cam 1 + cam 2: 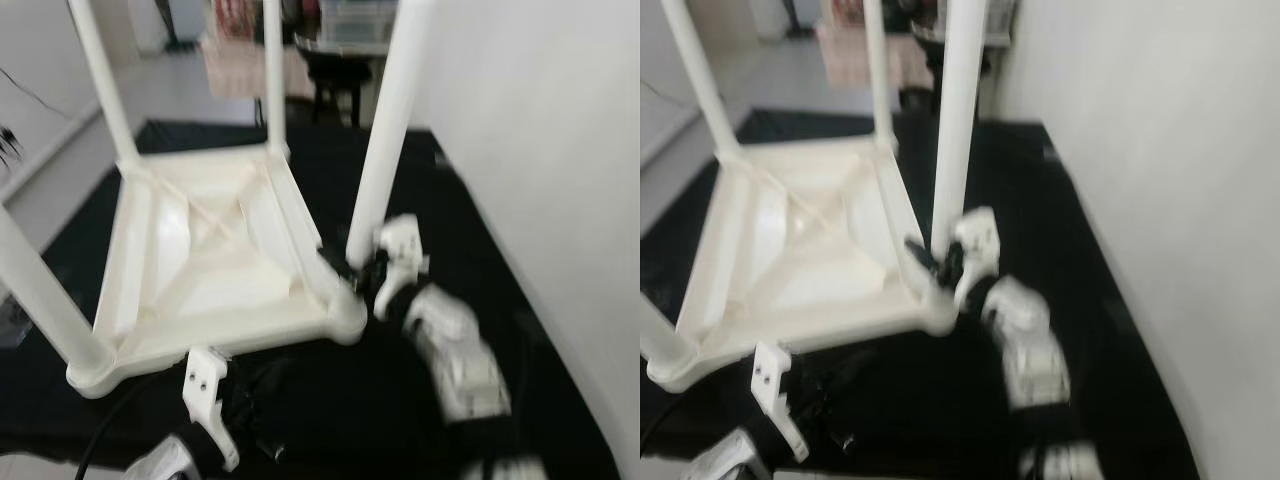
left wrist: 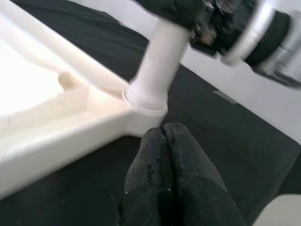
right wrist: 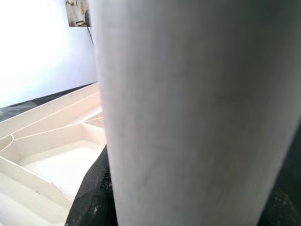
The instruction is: Building children table
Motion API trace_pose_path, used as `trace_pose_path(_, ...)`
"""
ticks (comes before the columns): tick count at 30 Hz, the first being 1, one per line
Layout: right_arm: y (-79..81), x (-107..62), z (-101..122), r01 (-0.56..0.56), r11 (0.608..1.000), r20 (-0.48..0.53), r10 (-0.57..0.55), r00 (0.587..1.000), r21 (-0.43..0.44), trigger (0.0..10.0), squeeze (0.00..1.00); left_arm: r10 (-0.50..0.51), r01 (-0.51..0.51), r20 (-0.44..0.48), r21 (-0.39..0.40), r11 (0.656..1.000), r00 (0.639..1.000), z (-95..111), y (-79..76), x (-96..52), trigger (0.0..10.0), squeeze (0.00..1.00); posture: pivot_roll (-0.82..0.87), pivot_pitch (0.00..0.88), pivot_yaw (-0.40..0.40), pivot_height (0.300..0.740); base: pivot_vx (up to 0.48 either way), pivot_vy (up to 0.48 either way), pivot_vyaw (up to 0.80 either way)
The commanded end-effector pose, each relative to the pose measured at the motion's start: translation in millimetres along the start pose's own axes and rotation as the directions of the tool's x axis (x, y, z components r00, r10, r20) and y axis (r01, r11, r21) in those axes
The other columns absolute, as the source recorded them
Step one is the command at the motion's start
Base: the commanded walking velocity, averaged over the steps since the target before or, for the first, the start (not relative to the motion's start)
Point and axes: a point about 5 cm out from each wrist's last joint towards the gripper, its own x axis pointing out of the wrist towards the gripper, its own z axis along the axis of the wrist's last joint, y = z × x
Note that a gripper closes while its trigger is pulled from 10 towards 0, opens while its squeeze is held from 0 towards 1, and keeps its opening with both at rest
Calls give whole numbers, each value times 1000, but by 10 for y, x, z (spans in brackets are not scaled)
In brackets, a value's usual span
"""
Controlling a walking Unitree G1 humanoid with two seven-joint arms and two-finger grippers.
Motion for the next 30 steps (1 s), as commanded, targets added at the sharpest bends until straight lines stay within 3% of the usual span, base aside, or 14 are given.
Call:
trace_pose_path(1,212,-26,-416,-110,993,-223,117,968,43,0,0,-12,12,-13,1,1000,1000,-8,0,9,10000,0,45,52,-56,740,0,0,0)
trace_pose_path(4,320,71,-407,-225,974,-214,225,951,22,0,0,0,0,-9,7,1000,1000,-8,4,17,10000,0,51,52,-52,740,0,0,0)
trace_pose_path(8,341,67,-405,-229,973,-214,228,950,19,0,0,4,-4,-8,10,1000,1000,-8,4,17,10000,0,51,52,-52,740,0,0,0)
trace_pose_path(9,287,87,-302,-208,978,-206,206,957,15,10000,0,0,0,-7,9,1000,1000,-6,5,24,10000,0,48,46,-52,740,0,0,0)
trace_pose_path(10,287,87,-302,-208,978,-206,206,957,15,10000,0,0,0,-7,9,1000,1000,-6,5,24,10000,0,48,46,-52,740,0,0,0)
trace_pose_path(11,241,113,-225,-235,971,-188,237,953,30,10000,1000,-3,3,-7,8,1000,1000,-6,5,32,10000,0,50,43,-53,740,0,0,0)
trace_pose_path(13,154,147,-33,-339,941,-127,339,932,26,10000,1000,-7,7,-6,6,1000,1000,-4,4,44,10000,0,52,40,-53,740,0,0,0)
trace_pose_path(15,154,147,-33,-339,941,-127,339,932,26,10000,1000,-7,7,-6,6,1000,1000,-4,4,44,10000,0,52,40,-53,740,0,0,0)
trace_pose_path(17,25,187,141,-444,896,-78,442,894,-21,10000,1000,-7,7,-4,5,1000,1000,-1,1,56,10000,0,58,36,-61,740,0,0,0)
trace_pose_path(18,-52,219,218,-501,865,-66,498,865,-32,10000,773,-7,7,-3,5,1000,1000,-2,0,61,10000,0,59,32,-64,740,0,0,0)
trace_pose_path(19,-52,219,218,-501,865,-66,498,865,-32,10000,773,-7,7,-3,5,1000,1000,-2,0,61,10000,0,59,32,-64,740,0,0,0)
trace_pose_path(20,-133,253,291,-560,828,-59,557,828,-32,10000,0,-6,6,-2,5,1000,1000,-2,-2,66,10000,0,66,32,-66,740,0,0,0)
trace_pose_path(23,-255,324,392,-626,780,-57,624,779,-18,10000,0,-5,5,-1,6,1000,1000,-3,-5,70,10000,0,72,28,-69,740,0,0,0)
trace_pose_path(30,-374,425,500,-647,762,-49,648,760,33,10000,0,-4,4,-3,6,1000,1000,-6,-6,69,10000,0,77,25,-69,740,0,0,0)
